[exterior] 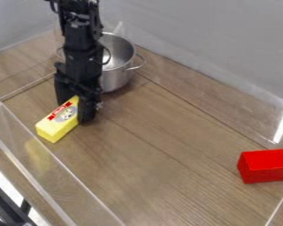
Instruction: Put butter into the silver pot
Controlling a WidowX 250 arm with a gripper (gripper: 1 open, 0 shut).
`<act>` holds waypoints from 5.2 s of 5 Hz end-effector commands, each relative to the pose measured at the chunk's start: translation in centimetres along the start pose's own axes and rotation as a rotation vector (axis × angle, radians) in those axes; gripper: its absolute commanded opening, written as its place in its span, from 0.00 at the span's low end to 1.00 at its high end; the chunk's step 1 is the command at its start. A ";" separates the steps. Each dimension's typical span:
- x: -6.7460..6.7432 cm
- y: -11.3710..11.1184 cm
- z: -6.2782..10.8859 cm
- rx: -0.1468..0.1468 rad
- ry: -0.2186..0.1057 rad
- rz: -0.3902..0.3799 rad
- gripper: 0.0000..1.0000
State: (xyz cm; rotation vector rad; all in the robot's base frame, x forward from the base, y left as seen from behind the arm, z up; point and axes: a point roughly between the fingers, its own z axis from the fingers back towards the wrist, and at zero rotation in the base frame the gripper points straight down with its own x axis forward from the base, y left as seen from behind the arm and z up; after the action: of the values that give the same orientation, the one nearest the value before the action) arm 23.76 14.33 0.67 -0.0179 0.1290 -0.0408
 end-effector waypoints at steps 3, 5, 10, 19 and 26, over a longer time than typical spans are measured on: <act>-1.3 -1.3 -2.0 -0.038 0.037 0.115 0.00; -1.0 0.3 -1.7 -0.039 0.039 0.151 0.00; -2.0 0.0 -1.6 -0.037 0.048 0.145 0.00; -4.5 -3.4 -0.7 -0.019 0.064 0.001 0.00; -2.9 -3.0 0.2 -0.015 0.042 -0.062 0.00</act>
State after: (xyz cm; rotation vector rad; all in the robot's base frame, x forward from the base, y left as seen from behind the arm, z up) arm 20.26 11.59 0.94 -0.0461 0.1916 -0.0857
